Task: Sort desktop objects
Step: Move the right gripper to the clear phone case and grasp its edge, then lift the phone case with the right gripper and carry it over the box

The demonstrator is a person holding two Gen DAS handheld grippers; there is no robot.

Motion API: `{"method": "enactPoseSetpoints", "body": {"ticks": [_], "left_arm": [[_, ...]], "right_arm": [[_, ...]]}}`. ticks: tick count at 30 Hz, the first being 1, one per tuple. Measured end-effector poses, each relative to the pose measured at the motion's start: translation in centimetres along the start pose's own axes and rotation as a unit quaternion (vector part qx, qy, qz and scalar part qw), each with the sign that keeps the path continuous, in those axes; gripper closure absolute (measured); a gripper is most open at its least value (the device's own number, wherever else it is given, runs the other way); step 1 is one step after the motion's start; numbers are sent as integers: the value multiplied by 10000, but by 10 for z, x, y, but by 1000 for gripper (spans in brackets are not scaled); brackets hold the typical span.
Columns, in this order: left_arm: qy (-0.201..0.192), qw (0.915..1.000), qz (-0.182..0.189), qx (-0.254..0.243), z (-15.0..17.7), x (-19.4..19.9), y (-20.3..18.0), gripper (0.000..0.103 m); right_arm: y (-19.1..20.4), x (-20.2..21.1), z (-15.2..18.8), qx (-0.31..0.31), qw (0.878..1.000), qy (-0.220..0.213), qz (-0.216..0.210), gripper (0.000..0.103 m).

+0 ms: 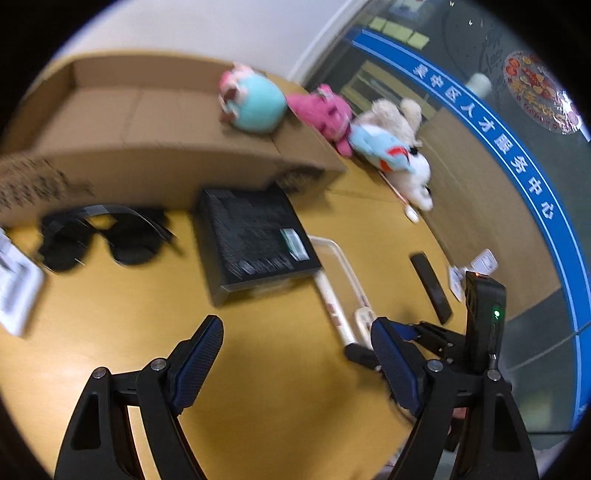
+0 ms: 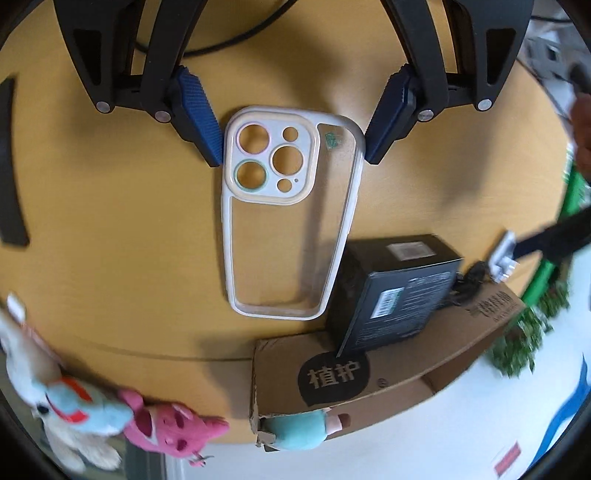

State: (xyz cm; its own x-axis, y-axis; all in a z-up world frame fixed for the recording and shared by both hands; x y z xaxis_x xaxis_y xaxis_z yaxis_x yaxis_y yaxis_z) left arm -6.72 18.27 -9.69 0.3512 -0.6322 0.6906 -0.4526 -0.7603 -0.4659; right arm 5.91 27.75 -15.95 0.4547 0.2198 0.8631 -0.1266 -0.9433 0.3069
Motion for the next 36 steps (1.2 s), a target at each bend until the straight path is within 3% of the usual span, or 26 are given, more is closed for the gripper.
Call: {"method": "enactPoseSetpoints", "body": {"ticks": [6,9,12,16,21,26,36], "left_arm": [[579,9956,682,283,26,-42,-20,26],[823,9924,878,245,37,-57,-30,45],[1003,9913,851,35,44,-65,-38,73],[1026,9915,795,-72,46,-62,-43,74],[778,9941,722,-241,32,-40,-49,79],[317,9956,709,-528,-4,-8,-56,79],[-867,9886,467,-1135,-123,79,-43,79]], "right_arm": [[11,11,27,-300,9989,58,-351,28],[21,16,45,-338,9986,96,-406,28],[29,17,57,-210,9991,108,-345,28],[34,20,64,-166,9993,60,-318,28],[41,35,59,-86,9993,-194,-308,28],[60,67,36,179,9969,-738,-208,28],[136,121,-76,1090,9759,-1886,-153,28]]}}
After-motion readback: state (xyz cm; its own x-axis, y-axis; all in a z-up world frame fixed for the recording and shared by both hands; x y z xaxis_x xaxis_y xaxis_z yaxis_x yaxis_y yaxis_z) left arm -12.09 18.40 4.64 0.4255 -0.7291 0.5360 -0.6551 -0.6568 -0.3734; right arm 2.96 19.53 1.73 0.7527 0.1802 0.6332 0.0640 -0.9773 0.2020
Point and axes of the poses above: each gripper's, at about its wrist camera, not at the fingertips, and x roughly against the way its jaws point, y to its left, z to its underside, the point moved 9 cm from there along -x, roughly the way its jaws point, and after that the axes turned 8 degrees about -x, right-handed, at the moved point
